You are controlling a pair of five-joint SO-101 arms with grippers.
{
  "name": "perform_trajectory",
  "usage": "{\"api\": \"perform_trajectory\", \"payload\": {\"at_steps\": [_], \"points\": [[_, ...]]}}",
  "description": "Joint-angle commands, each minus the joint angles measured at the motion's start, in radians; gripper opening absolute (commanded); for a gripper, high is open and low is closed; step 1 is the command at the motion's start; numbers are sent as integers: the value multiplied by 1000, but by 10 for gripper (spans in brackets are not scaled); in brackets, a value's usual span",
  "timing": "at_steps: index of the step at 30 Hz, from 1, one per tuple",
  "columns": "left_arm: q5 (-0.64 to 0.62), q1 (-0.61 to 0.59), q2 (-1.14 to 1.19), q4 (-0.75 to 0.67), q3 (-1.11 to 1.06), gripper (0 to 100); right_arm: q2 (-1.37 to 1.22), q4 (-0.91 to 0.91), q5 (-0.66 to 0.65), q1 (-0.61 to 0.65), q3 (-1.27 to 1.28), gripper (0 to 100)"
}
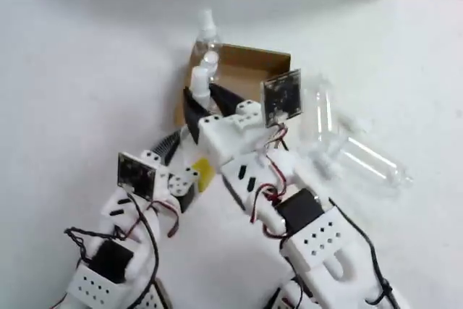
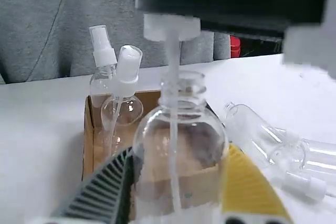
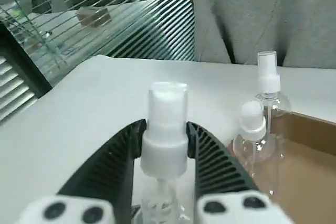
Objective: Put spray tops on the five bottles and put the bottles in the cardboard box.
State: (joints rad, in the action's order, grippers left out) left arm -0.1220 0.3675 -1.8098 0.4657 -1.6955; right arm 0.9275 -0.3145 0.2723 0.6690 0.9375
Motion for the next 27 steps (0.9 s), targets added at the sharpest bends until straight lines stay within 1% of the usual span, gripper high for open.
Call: {"api": "perform_trajectory", "payload": {"at_steps": [1,3,8,11,13,15,18,23,25,27], "points": [[18,7,-12,-14,2,75,10,-33,3,13,-17,19],[18,7,-12,-14,2,75,10,-70,3,15,-17,36],[18,7,-12,-14,2,75,10,-153,3,38,-17,199],[18,7,-12,-14,2,75,35,-159,3,67,-17,256],[18,7,-12,-14,2,75,79,-162,-18,77,-17,273],[18,7,-12,-12,2,75,134,-163,-72,87,-17,288],[18,7,-10,-12,2,75,214,-214,-124,90,-35,312],[18,7,-10,-12,2,75,283,-395,-137,87,-153,319],[18,7,-10,-12,2,75,289,-435,-137,77,-199,318],[18,7,-10,-12,2,75,286,-446,-137,38,-230,314]]}}
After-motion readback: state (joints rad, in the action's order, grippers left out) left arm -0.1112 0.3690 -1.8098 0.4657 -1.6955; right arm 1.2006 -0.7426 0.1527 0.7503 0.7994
